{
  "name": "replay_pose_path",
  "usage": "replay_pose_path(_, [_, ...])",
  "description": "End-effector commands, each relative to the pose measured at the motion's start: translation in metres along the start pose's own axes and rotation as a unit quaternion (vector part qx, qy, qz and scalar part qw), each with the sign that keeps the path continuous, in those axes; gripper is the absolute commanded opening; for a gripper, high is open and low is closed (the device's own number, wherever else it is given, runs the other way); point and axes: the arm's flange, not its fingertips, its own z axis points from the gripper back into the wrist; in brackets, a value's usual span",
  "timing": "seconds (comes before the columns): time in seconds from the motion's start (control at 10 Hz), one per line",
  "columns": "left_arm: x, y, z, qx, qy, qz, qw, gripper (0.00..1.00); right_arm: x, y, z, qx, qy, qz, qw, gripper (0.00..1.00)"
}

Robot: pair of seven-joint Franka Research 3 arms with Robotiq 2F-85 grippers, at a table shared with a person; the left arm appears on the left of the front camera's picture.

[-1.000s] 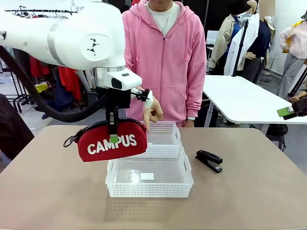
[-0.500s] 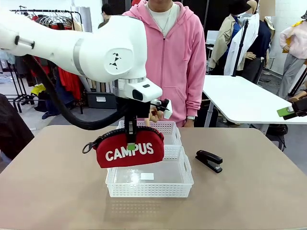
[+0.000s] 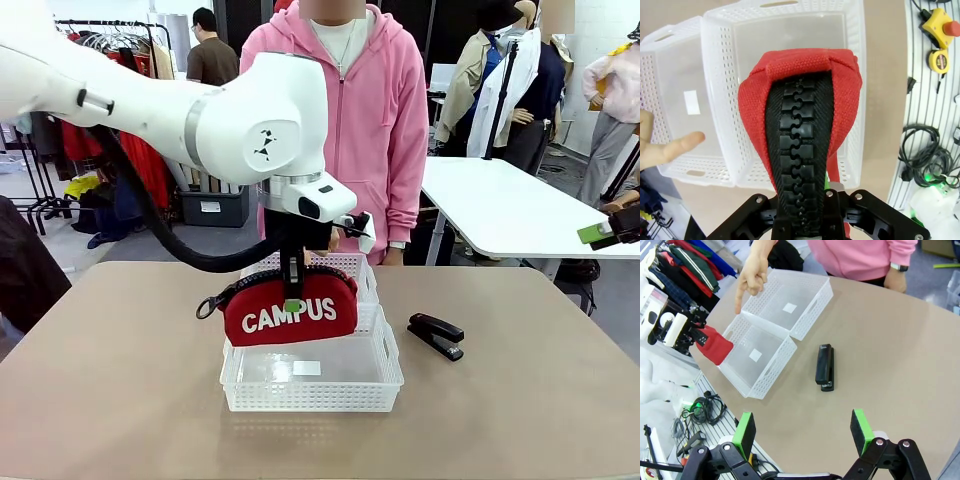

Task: Distribute items into two baskets.
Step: Place the picked Pencil pouch into the Organizing basket as instructed by the person.

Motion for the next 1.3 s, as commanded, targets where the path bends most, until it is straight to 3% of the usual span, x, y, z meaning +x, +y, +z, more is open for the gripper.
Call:
replay_pose_path(0.0, [0.012, 0.008, -0.006, 0.018, 0.006, 0.013, 1.000, 0.00, 0.001, 0.000, -0.001, 0.006, -0.010, 0.005, 1.000, 1.00])
replay_pose_path(0.4, [0.028, 0.008, -0.043, 0.056, 0.005, 0.018, 0.998, 0.00, 0.001, 0.000, -0.001, 0.006, -0.010, 0.005, 1.000, 1.00])
replay_pose_path(1.2, [0.041, 0.002, -0.095, 0.040, 0.010, 0.004, 0.999, 0.00, 0.001, 0.000, -0.001, 0.006, -0.010, 0.005, 1.000, 1.00])
